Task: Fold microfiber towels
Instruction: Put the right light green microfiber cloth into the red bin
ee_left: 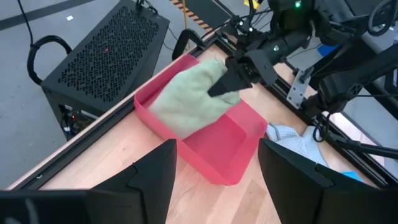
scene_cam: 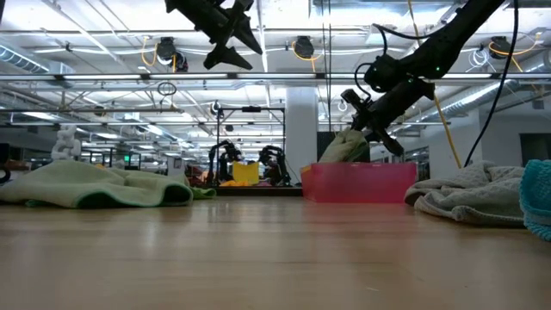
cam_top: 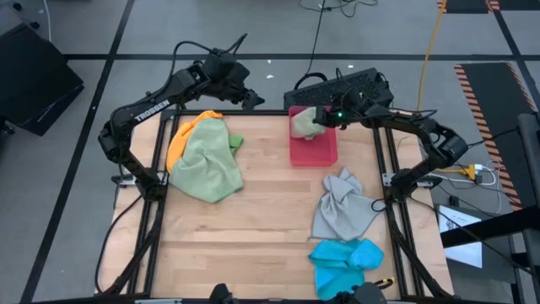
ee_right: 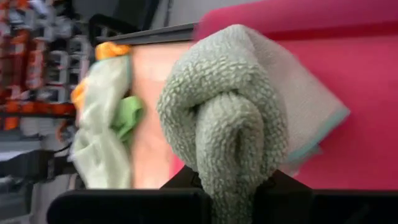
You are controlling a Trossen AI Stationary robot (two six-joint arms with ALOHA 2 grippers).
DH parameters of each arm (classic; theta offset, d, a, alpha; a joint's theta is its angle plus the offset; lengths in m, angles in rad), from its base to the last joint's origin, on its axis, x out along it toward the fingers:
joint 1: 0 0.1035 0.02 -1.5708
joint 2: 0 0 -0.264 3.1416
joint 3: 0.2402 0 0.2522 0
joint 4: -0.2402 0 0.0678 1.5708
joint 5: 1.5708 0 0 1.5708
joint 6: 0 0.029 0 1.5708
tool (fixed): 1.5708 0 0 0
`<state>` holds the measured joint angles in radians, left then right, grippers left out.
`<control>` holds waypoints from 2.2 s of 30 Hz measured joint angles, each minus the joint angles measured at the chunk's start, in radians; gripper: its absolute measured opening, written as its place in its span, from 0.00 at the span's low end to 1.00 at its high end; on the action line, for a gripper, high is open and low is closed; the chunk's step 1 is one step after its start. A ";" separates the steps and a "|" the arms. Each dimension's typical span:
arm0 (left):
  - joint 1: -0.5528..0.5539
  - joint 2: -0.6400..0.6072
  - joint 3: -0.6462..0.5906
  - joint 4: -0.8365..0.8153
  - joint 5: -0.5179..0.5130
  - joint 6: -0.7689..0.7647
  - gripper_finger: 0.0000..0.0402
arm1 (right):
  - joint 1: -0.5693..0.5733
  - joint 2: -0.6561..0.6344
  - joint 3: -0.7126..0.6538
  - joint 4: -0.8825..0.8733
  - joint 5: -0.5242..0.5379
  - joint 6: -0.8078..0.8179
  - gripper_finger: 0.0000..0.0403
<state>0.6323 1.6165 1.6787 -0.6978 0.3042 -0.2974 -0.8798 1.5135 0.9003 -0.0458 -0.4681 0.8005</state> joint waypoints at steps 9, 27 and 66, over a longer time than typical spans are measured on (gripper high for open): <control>0.000 0.000 0.000 0.003 0.000 0.004 0.57 | 0.032 0.003 0.000 0.029 0.012 0.035 0.05; -0.005 0.000 0.000 0.008 -0.027 0.006 0.57 | 0.029 0.004 0.000 -0.105 0.259 -0.120 0.06; -0.041 0.000 0.000 -0.003 -0.016 -0.052 0.57 | 0.010 -0.004 0.060 -0.107 0.200 -0.318 0.14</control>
<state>0.5914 1.6165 1.6791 -0.7010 0.2886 -0.3492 -0.8700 1.5098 0.9604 -0.1531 -0.2677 0.4824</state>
